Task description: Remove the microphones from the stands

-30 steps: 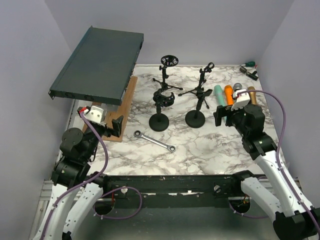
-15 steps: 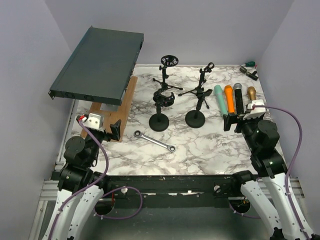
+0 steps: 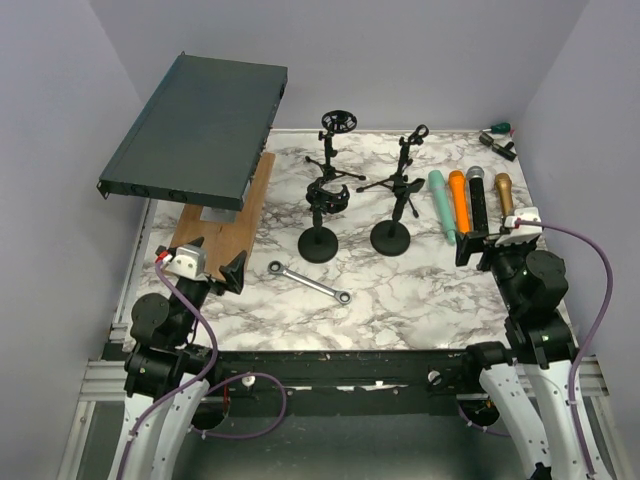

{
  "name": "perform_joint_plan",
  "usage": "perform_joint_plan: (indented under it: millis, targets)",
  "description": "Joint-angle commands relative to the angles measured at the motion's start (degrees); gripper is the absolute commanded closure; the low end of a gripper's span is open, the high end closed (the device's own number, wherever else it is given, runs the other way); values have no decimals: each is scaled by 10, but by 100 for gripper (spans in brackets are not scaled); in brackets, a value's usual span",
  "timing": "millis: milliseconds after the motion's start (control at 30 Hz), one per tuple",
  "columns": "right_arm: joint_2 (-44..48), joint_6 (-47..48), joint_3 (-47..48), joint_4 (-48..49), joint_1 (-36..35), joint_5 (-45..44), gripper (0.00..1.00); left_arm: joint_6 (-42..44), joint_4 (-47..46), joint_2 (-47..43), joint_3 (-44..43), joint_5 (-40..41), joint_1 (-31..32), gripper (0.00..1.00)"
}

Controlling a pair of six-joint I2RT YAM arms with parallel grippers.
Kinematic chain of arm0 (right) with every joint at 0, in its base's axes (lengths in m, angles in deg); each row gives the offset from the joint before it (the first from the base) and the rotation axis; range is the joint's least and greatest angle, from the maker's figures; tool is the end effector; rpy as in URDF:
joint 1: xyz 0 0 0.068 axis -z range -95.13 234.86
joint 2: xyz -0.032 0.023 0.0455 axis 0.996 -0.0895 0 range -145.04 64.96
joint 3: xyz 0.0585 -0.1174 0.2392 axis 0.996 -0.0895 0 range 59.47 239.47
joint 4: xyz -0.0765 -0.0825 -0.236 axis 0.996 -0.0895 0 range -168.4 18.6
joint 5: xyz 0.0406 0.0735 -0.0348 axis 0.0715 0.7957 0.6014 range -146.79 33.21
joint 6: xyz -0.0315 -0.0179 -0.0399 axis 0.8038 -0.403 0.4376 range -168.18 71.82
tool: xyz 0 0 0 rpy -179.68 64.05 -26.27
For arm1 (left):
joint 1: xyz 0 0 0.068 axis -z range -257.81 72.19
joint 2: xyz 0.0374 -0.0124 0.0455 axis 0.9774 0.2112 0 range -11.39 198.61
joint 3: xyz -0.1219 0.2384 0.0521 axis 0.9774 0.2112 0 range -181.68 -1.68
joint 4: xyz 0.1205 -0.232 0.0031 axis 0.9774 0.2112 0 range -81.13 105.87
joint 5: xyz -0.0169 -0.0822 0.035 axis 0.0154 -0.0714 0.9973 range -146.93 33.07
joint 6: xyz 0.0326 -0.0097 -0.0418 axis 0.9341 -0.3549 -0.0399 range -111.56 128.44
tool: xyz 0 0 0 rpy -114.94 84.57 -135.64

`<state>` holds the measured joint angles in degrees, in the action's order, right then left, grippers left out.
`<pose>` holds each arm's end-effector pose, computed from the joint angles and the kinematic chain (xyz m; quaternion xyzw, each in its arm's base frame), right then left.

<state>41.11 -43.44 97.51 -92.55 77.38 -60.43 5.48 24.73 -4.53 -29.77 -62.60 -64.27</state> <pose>0.1095 0.0122 0.3252 -0.0587 0.7463 -0.0079 0.6630 0.0706 -0.0205 0.3000 0.0983 0.6661 -0.1388 0.7262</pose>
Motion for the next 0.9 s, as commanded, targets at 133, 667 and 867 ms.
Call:
perform_joint_plan:
  millis: [133,667,867]
  targets:
    - [31,14,-11,-15,30,26,0,-11,-22,-4,10,-20,-8,2]
    - [29,19,-17,-12,36,25,0,-13,-24,5,15,-35,-8,1]
    - [27,21,-17,-13,37,28,0,-13,-24,2,16,-35,-8,1]
